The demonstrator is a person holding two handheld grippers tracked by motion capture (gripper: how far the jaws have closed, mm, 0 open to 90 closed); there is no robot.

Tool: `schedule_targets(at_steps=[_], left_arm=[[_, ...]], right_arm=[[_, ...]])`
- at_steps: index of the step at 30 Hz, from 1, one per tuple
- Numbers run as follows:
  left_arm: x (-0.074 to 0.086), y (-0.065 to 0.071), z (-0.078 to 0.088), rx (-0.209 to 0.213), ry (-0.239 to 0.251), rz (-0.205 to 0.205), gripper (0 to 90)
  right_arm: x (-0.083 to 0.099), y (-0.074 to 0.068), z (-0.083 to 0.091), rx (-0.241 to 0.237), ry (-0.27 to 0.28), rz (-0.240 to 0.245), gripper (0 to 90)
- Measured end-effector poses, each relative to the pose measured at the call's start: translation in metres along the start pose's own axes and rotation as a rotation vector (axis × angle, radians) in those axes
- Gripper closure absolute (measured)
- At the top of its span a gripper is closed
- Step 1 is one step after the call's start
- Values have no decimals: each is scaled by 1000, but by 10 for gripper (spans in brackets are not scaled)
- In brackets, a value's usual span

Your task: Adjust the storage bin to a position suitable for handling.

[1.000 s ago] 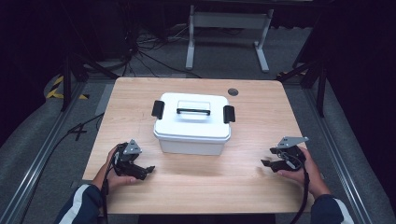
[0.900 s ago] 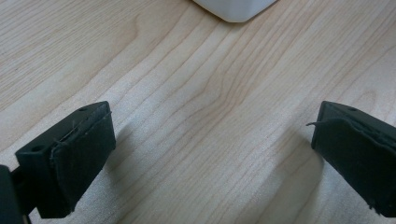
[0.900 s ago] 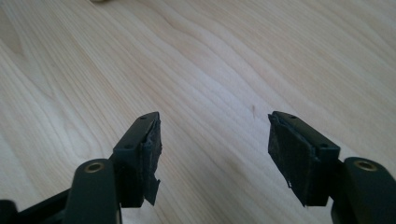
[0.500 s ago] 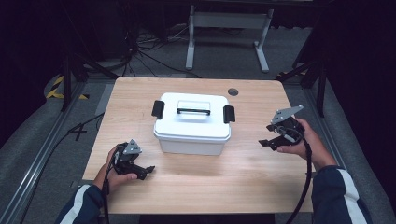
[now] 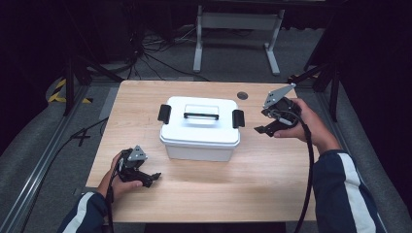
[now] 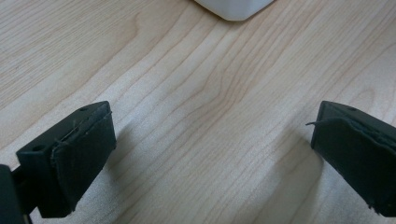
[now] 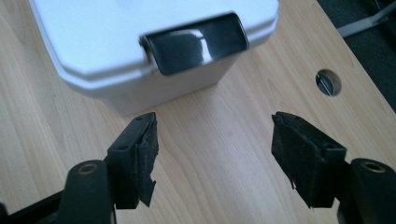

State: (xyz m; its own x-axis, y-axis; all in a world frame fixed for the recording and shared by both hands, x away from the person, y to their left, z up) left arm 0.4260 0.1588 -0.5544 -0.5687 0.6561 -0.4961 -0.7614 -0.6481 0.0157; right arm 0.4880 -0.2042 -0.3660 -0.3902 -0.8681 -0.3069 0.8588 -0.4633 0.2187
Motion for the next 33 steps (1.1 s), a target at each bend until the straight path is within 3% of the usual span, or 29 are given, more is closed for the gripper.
schedule_targets(at_steps=[13, 16, 19, 23, 24, 33], left_arm=[[2, 0, 1, 9, -10, -10, 3], [2, 0, 1, 8, -10, -9, 3], [2, 0, 1, 7, -9, -8, 3], [2, 0, 1, 2, -9, -6, 3], [2, 0, 1, -3, -6, -2, 3], [2, 0, 1, -3, -7, 6, 4]], right_arm=[[-42, -12, 2, 8, -5, 106, 361], [-52, -17, -2, 0, -2, 141, 364], [-62, -23, -8, 13, -33, 181, 360], [-73, -27, -8, 15, -26, 202, 370], [-83, -31, -7, 16, -19, 218, 378], [-115, -44, -14, 14, -15, 291, 466]])
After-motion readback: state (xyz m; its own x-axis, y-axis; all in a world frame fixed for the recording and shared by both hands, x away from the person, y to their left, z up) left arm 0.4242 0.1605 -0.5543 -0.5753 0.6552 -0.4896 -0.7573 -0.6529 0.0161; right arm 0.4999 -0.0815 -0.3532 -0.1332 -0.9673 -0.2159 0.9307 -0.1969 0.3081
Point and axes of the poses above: each handheld gripper's, and its own axes: z roughly backward along the jaws, x roughly out of its underside, y roughly to its right, the point moved 10 cm from there along -z, roughly forward along the jaws, and after that the axes turned 14 degrees about -y, right-handed, at the moved point
